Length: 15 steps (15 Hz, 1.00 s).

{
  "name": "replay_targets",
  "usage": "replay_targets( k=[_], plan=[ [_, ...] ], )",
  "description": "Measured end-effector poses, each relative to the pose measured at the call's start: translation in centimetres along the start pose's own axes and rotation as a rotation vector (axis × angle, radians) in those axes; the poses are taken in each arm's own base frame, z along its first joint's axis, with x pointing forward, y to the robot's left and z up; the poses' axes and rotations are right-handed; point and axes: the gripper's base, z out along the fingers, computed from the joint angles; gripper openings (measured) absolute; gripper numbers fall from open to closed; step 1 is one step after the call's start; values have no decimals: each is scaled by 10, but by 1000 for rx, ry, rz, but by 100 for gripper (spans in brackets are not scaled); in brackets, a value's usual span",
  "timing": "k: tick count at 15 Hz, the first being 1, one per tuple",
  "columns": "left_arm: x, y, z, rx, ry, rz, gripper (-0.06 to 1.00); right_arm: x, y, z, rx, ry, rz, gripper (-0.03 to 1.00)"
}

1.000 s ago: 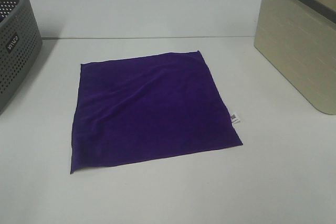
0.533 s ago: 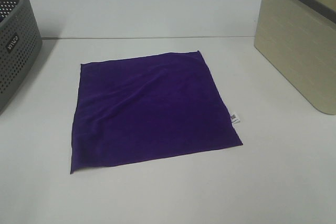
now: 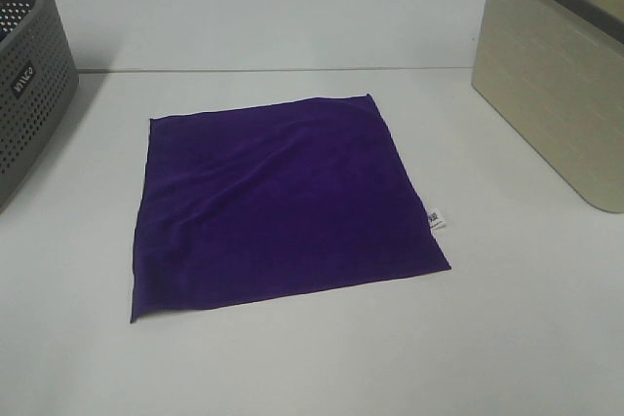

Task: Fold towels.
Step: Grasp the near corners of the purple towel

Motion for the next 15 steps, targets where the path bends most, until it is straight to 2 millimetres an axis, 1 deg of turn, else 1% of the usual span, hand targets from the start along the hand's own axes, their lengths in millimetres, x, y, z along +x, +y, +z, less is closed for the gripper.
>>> replay_targets(
  k=[1, 2, 3, 4, 5, 6, 7, 8, 9, 10, 11, 12, 13, 14, 15],
  plan=[
    [-9, 0, 0, 9, 71, 9, 99, -10, 1, 3, -23, 76, 15, 98],
    [-26, 2, 4, 15, 166, 11, 99, -29, -1, 10, -39, 168, 42, 98],
    [-49, 5, 14, 12, 275, 14, 99, -56, -4, 19, -41, 246, 67, 98],
    [-70, 10, 28, 1, 361, 23, 99, -84, -8, 37, -43, 333, 102, 98],
    [-88, 15, 47, -10, 438, 53, 99, -108, -13, 69, -55, 441, 127, 98],
    [-99, 18, 72, 2, 527, 87, 99, -124, -15, 102, -89, 525, 120, 98],
    [-101, 19, 83, 9, 560, 94, 99, -130, -16, 121, -119, 563, 105, 98],
    [-101, 19, 110, 33, 634, 91, 99, -136, -15, 156, -199, 607, 64, 98],
    [-97, 16, 136, 84, 690, 53, 99, -136, -11, 187, -298, 615, 48, 98],
    [-91, 9, 159, 170, 716, -3, 99, -135, -4, 213, -422, 599, 75, 98],
    [-71, -9, 197, 363, 727, -118, 99, -131, 11, 247, -659, 548, 113, 98],
    [-58, -15, 211, 443, 733, -150, 99, -126, 14, 261, -739, 548, 122, 98],
    [-51, -18, 218, 478, 741, -175, 99, -121, 13, 269, -772, 563, 139, 98],
    [-39, -20, 227, 506, 758, -192, 99, -108, 10, 285, -818, 614, 181, 98],
    [-28, -18, 237, 512, 783, -214, 99, -97, 5, 300, -831, 663, 216, 98]
  ],
)
